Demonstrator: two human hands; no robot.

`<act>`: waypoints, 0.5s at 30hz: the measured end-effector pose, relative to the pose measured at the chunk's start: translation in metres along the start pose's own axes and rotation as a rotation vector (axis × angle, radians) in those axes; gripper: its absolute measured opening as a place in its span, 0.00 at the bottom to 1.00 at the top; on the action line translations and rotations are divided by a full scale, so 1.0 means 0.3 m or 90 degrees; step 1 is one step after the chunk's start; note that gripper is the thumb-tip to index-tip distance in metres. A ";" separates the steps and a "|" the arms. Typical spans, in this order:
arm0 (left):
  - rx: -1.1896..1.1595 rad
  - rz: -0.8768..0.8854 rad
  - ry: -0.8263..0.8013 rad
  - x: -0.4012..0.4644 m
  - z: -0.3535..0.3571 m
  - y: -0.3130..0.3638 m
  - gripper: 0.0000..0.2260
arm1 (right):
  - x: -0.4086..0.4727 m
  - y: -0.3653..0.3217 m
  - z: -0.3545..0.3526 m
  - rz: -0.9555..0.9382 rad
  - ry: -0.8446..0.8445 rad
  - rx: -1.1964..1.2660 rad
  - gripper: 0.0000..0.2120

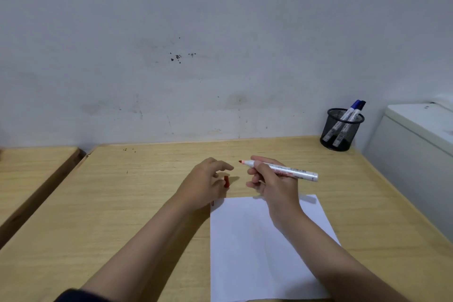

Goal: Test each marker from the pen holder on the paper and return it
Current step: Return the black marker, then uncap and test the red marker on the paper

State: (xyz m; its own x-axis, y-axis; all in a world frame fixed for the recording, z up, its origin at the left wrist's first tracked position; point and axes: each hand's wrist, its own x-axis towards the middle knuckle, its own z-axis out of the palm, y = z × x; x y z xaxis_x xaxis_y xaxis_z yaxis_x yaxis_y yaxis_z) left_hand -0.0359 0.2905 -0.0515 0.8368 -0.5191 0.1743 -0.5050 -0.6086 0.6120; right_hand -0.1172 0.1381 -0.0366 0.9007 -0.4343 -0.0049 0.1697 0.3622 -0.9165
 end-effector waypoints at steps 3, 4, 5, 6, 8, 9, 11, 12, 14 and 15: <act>0.081 0.005 -0.086 0.047 -0.003 0.016 0.17 | -0.008 -0.046 -0.024 -0.034 -0.011 -0.021 0.05; 0.077 -0.002 -0.093 0.056 -0.005 0.018 0.15 | -0.012 -0.057 -0.033 -0.046 -0.013 -0.033 0.05; 0.054 -0.011 -0.085 0.059 -0.007 0.023 0.14 | -0.019 -0.068 -0.044 -0.056 -0.015 -0.044 0.06; 0.013 -0.019 -0.063 0.061 -0.011 0.034 0.11 | -0.028 -0.082 -0.059 -0.067 -0.016 -0.054 0.06; -0.140 -0.040 -0.018 0.057 -0.024 0.049 0.07 | -0.038 -0.093 -0.077 -0.084 -0.023 -0.090 0.07; -0.246 -0.046 -0.011 0.049 -0.033 0.063 0.05 | -0.043 -0.097 -0.083 -0.094 -0.028 -0.112 0.07; -0.413 -0.049 -0.015 0.028 -0.053 0.106 0.04 | -0.059 -0.115 -0.093 -0.125 -0.042 -0.141 0.08; -0.461 -0.050 -0.020 0.016 -0.061 0.127 0.04 | -0.068 -0.124 -0.093 -0.143 -0.050 -0.148 0.08; -0.516 -0.049 -0.027 -0.006 -0.074 0.166 0.05 | -0.087 -0.147 -0.089 -0.171 -0.064 -0.155 0.09; -0.535 -0.048 -0.029 -0.015 -0.079 0.184 0.05 | -0.096 -0.157 -0.086 -0.181 -0.070 -0.156 0.10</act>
State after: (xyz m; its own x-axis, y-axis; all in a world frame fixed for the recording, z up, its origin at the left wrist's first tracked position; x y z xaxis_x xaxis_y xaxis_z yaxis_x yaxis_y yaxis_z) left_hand -0.0626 0.2736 -0.0002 0.8433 -0.5298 0.0904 -0.1081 -0.0024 0.9941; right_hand -0.1614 0.1124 -0.0036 0.8712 -0.3930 0.2942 0.3305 0.0265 -0.9434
